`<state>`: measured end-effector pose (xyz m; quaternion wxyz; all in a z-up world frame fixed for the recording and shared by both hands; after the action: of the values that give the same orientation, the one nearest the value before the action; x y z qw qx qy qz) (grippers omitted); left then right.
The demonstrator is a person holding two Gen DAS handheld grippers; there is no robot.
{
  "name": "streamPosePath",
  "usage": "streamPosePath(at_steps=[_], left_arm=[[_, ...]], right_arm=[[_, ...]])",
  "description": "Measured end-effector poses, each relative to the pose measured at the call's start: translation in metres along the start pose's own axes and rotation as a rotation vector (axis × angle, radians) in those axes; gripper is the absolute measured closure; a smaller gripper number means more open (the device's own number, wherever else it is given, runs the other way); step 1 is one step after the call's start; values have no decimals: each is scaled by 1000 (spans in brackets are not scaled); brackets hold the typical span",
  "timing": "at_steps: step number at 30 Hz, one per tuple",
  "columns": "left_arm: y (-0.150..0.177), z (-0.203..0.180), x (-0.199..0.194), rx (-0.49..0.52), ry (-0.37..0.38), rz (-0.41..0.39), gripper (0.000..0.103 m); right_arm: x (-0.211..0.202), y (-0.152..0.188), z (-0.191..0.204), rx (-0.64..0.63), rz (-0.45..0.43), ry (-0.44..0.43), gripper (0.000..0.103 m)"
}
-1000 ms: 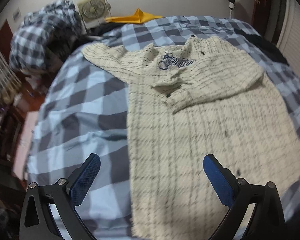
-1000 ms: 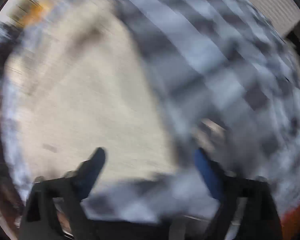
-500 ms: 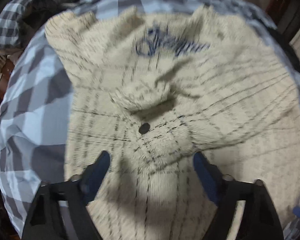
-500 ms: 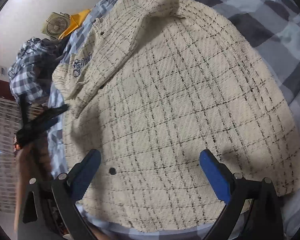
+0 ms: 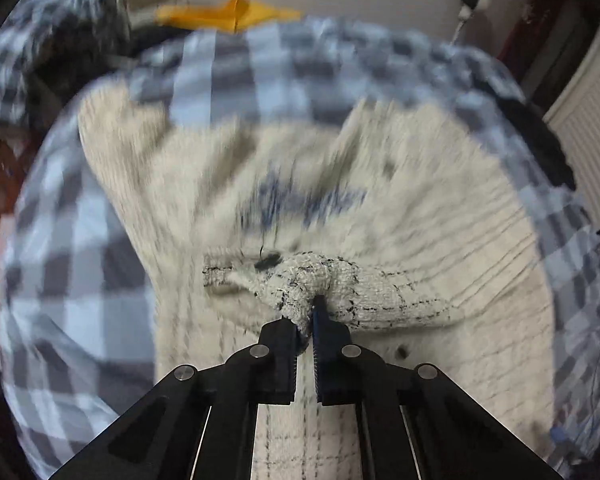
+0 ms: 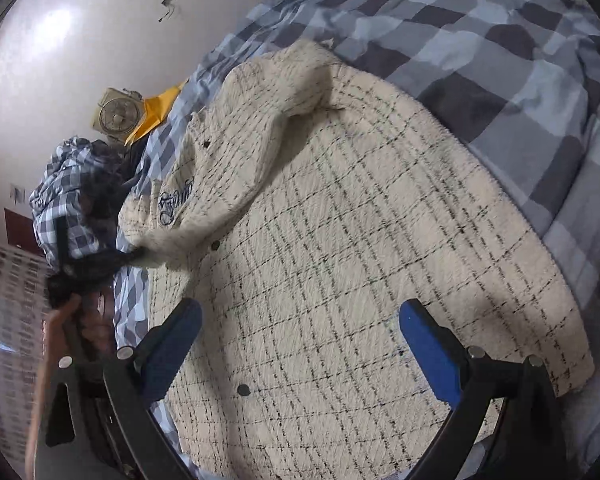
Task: Fold small clothes
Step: 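Fold the sleeve across the shirt body with the left tool and release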
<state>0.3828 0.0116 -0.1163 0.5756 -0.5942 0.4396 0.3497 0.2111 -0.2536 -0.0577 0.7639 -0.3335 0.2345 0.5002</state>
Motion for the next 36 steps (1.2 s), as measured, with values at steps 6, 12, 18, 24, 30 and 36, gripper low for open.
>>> streamPosePath(at_steps=[6,12,18,24,30,36], left_arm=[[-59,-25,-112,183,91,-352,97],[-17,19,-54,186,-10,-327,96],[111,104,93,-85,10,197,96],[95,125,63,-171,-4,161,96],[22,82,22,-47,-10,17,96],[-19,60,56,-173,50,-29,95]], right_arm=[[19,4,-13,9,72,67,5],[48,18,-27,29,178,131,6],[43,17,-21,17,181,129,5],[43,20,-21,26,182,112,5],[49,24,-16,14,205,110,6],[59,29,-16,21,244,113,5]])
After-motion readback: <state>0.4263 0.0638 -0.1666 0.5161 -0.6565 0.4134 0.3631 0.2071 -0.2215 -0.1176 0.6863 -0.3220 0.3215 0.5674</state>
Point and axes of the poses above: each gripper's, at about its wrist camera, not at the fingertips, and x roughly the way its jaws point, z to its left, y to its underside, the point moved 10 cm from there along x, roughly the way its jaws point, and after that the axes turned 3 degrees about z, right-handed, at the moved point
